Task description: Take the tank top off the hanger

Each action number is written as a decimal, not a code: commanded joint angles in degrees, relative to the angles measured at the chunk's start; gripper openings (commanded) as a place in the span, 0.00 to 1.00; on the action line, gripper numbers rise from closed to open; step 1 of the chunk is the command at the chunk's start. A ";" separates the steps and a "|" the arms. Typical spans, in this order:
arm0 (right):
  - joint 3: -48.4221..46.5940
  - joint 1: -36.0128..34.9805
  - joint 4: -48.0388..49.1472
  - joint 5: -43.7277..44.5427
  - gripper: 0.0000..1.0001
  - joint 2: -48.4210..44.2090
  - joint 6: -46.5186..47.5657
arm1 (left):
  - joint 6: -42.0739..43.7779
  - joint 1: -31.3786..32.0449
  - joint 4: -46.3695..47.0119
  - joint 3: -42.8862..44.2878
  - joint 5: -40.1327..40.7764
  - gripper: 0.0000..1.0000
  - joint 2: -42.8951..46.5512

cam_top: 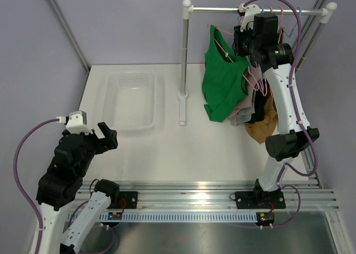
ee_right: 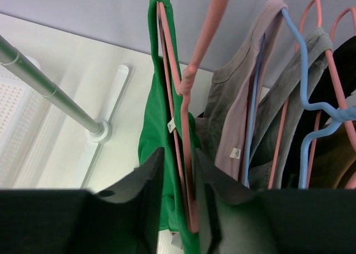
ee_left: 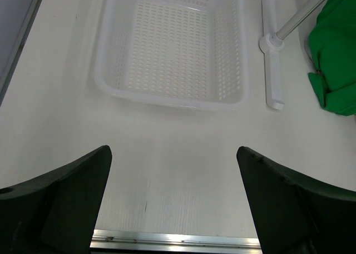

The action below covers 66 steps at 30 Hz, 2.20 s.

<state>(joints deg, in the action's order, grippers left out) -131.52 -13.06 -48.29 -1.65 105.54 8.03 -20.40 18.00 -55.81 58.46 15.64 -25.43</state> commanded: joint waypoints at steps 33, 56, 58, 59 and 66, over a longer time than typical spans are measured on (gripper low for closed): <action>13.47 -2.32 4.17 -7.92 0.00 -21.13 -11.27 | -1.30 -0.25 9.66 1.66 -9.64 0.99 -9.10; 35.02 -3.29 -13.58 -30.51 0.00 -54.73 -14.62 | 6.07 42.54 33.74 34.44 0.26 0.99 -47.32; 34.06 -3.20 -14.28 -31.83 0.00 -55.44 -15.15 | 7.56 43.69 36.12 35.06 2.81 0.98 -48.92; 33.88 -3.11 -14.46 -32.01 0.00 -55.70 -15.41 | 8.01 44.48 36.91 34.97 3.69 0.97 -50.14; 34.76 -3.20 -14.81 -34.74 0.00 -58.25 -15.94 | 10.29 44.84 40.17 34.97 7.91 0.65 -53.93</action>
<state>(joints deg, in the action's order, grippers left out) -96.07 -15.88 -65.82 -33.32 48.51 -6.81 -12.56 62.67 -20.88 91.35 18.76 -78.83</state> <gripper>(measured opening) 0.035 0.707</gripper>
